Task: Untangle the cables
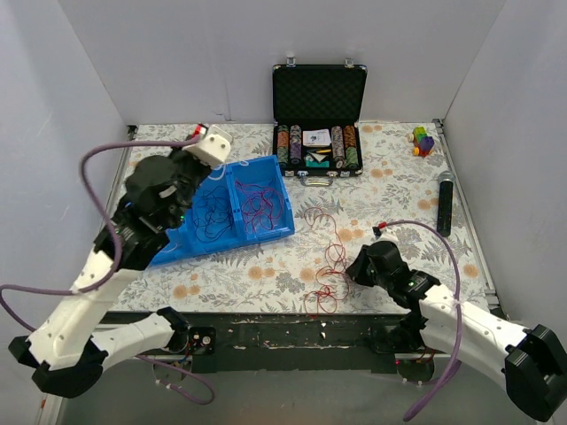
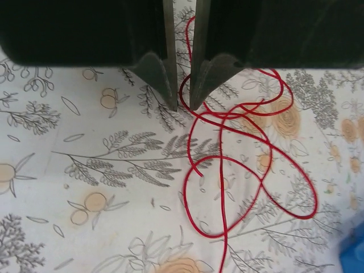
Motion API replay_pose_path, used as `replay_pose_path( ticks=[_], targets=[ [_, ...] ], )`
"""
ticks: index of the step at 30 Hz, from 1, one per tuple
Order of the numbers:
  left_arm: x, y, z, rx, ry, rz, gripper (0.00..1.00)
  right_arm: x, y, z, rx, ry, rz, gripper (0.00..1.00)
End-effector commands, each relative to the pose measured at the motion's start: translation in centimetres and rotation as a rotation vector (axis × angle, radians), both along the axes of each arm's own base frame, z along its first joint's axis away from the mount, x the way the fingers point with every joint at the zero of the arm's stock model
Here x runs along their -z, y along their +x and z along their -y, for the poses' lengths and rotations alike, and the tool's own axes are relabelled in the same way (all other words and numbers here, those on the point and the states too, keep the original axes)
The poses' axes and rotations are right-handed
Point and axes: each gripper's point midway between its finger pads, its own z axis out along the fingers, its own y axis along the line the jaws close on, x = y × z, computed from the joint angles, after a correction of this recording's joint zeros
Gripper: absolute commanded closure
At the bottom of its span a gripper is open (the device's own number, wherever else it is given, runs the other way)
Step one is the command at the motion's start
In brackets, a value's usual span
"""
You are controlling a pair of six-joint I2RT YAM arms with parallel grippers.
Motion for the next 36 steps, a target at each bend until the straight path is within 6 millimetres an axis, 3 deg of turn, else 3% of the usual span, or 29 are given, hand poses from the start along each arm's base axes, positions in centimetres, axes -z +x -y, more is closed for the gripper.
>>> replay_pose_path(
  ticks=[1,5,12,23,26,31,36],
  targets=[
    [9.9,1.3,-2.6,-0.101,-0.006,-0.244,1.00,1.3,-1.4,1.5,0.001,-0.066,-0.056,0.79],
    [13.6,3.0,-6.5,-0.178,-0.024,-0.284,1.00,1.0,-1.4,1.8,0.006,-0.068,-0.045,0.79],
    [17.3,5.5,-15.5,-0.324,-0.144,-0.371,1.00,1.1,-1.8,2.0,0.003,-0.075,-0.053,0.79],
    [26.8,5.2,-15.3,-0.290,-0.109,-0.550,1.00,-0.4,-1.3,1.6,-0.019,-0.058,-0.012,0.77],
    [27.6,5.7,-16.0,-0.324,-0.106,-0.547,1.00,-1.3,-1.0,1.5,-0.017,-0.050,0.009,0.76],
    [26.6,6.6,-18.0,-0.423,-0.145,-0.483,1.00,-2.6,-0.7,1.4,-0.015,-0.039,0.034,0.76],
    [29.1,6.0,-20.2,-0.539,-0.116,-0.510,1.00,-3.3,-0.5,1.3,-0.019,-0.042,0.039,0.76]
  ],
)
